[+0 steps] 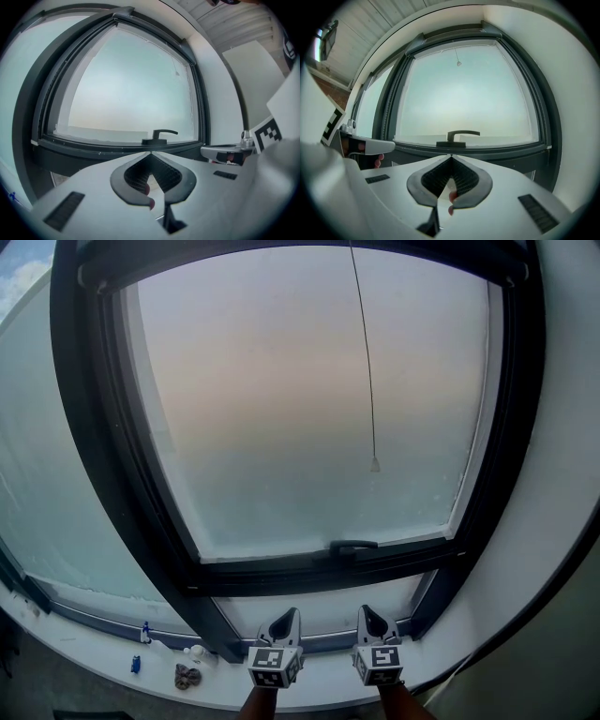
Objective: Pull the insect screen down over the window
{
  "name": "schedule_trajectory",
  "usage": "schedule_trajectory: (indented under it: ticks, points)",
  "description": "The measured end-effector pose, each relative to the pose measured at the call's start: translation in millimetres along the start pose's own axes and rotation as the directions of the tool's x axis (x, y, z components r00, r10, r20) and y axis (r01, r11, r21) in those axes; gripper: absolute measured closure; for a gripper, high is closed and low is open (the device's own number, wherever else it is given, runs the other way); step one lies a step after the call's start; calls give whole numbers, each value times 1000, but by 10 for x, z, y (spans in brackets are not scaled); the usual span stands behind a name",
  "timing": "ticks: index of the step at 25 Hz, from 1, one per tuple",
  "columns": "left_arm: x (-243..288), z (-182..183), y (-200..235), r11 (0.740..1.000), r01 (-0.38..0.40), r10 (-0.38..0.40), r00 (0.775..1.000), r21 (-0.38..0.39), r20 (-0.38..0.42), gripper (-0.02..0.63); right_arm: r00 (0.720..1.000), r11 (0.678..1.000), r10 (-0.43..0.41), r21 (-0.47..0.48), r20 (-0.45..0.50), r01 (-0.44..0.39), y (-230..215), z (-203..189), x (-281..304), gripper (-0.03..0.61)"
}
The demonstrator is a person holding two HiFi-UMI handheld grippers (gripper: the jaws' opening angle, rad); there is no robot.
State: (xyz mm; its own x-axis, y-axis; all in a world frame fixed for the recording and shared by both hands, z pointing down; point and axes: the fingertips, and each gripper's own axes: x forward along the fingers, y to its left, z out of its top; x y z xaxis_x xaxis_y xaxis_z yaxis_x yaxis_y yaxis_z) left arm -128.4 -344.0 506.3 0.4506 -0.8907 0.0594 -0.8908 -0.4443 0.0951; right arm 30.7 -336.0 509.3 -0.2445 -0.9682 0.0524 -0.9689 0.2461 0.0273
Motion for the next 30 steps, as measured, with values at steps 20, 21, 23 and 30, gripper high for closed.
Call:
schedule_trajectory:
  ticks: [20,21,23,30]
  points:
    - [430,1909,54,991,-71,27,940,117,339,612,924,992,50,-127,380,-1,-364,1881,612,575]
    - [434,2010,37,987,-73,19,937,143,350,611,916,991,52,-135,397,2,-374,2015,608,575]
    - [445,2260,21,972,-88,0,926,216,377,612,895,986,68,-167,440,7,-367,2331,619,575]
    - [444,3059,-119,800,-229,-30,908,554,418,611,839,914,121,-390,530,115,-430,3238,523,575]
